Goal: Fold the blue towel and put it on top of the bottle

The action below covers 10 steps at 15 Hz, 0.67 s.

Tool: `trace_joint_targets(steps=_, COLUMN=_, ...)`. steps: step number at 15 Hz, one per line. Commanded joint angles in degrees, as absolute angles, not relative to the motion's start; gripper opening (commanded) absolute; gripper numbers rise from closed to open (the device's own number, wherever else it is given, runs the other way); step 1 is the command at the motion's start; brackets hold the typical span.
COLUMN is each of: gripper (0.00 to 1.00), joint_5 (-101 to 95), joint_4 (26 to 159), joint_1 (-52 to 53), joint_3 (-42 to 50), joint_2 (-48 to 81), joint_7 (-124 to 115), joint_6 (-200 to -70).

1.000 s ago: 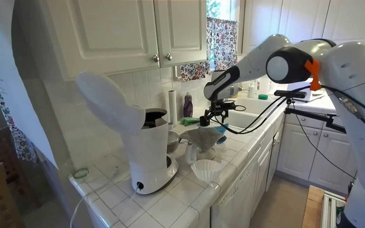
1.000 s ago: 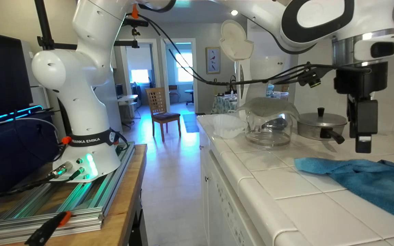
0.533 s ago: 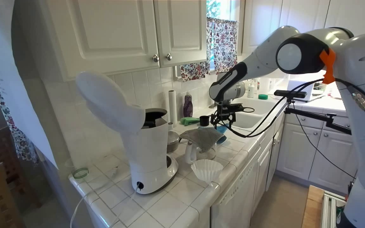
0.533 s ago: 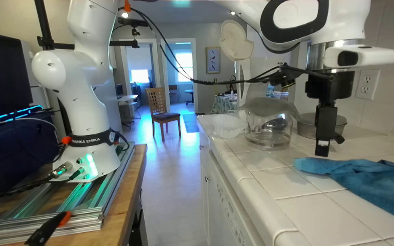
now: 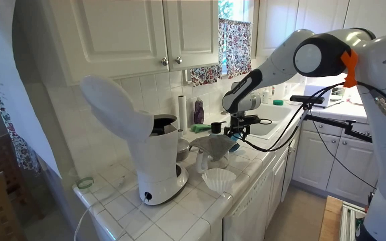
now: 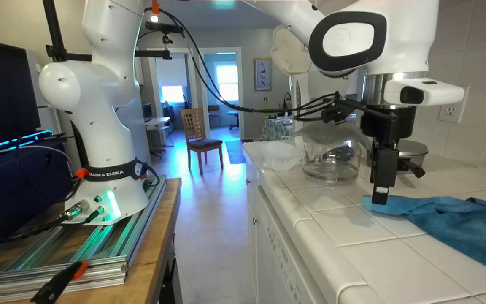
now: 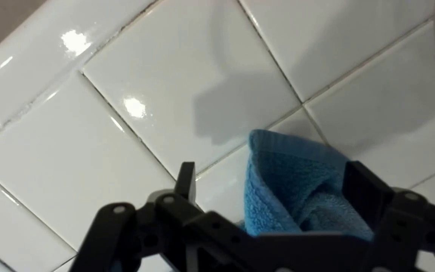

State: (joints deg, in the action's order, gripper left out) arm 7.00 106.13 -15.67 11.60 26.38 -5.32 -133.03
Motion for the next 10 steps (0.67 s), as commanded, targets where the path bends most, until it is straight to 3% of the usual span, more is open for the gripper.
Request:
trace_joint_targets(steps=1, gripper=1.00, joint_5=9.8, joint_4=108.3, joint_1=-16.8, joint_3=9.8, joint_2=25.6, joint_7=-1.2, joint_6=-135.5)
trace_joint_targets(steps=2, gripper=0.84, joint_5=9.9, joint_4=108.2, joint_1=-16.8, joint_3=9.6, joint_2=25.8, joint_7=-0.8, joint_6=-135.6)
trace_joint_targets(steps=3, gripper=0.74, joint_5=10.0, joint_4=108.2, joint_1=-16.7, joint_3=9.5, joint_2=25.9, joint_7=-0.5, joint_6=-135.5)
trace_joint_targets(steps=10, gripper=0.24, joint_5=9.3, joint_4=107.7, joint_1=-16.3, joint_3=9.5, joint_2=26.9, joint_7=-0.6, joint_6=-134.9)
